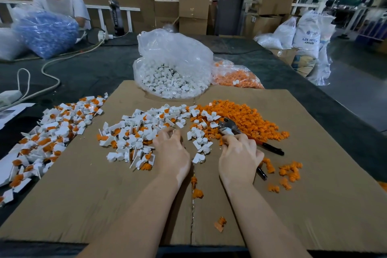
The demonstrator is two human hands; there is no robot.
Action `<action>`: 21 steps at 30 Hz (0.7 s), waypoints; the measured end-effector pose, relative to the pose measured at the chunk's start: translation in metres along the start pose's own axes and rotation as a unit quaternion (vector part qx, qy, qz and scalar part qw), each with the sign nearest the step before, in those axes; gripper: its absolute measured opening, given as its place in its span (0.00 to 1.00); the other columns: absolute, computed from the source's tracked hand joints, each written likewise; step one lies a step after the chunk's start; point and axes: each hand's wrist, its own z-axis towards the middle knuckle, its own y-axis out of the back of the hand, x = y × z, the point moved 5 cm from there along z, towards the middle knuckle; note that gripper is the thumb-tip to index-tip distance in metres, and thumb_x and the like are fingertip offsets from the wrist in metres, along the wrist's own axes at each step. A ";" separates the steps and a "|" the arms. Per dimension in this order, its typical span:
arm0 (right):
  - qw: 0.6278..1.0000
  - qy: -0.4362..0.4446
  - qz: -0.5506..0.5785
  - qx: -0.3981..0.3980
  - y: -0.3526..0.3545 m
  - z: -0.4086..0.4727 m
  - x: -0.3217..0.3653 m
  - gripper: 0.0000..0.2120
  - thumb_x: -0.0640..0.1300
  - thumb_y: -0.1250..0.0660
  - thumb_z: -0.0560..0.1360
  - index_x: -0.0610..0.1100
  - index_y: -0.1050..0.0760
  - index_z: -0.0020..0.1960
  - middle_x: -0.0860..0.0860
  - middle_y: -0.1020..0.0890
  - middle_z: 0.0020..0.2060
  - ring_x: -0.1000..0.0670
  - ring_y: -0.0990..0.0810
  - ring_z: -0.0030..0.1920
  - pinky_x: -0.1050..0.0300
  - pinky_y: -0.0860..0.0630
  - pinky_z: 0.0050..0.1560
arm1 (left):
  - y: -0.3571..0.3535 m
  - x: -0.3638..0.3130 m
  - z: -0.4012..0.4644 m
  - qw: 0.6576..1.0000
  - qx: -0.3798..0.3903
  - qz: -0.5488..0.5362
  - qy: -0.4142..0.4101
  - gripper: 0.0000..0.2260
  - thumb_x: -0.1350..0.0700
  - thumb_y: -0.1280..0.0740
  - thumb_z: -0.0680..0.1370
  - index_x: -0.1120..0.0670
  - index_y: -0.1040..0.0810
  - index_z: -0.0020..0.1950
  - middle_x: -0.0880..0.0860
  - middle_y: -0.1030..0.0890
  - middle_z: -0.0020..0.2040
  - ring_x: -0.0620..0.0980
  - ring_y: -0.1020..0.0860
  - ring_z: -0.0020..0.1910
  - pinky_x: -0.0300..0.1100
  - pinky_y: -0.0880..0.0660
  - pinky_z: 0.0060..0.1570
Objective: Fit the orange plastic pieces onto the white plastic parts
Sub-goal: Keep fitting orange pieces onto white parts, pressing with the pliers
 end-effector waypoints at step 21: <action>0.999 0.014 -0.036 -0.004 -0.001 0.002 0.003 0.09 0.47 0.39 0.78 0.45 0.23 0.53 0.48 0.24 0.49 0.46 0.31 0.52 0.52 0.45 0.51 | -0.004 -0.015 -0.015 0.985 0.057 0.047 -0.154 0.12 0.42 0.36 0.75 0.48 0.22 0.50 0.45 0.25 0.48 0.47 0.30 0.53 0.39 0.37 0.48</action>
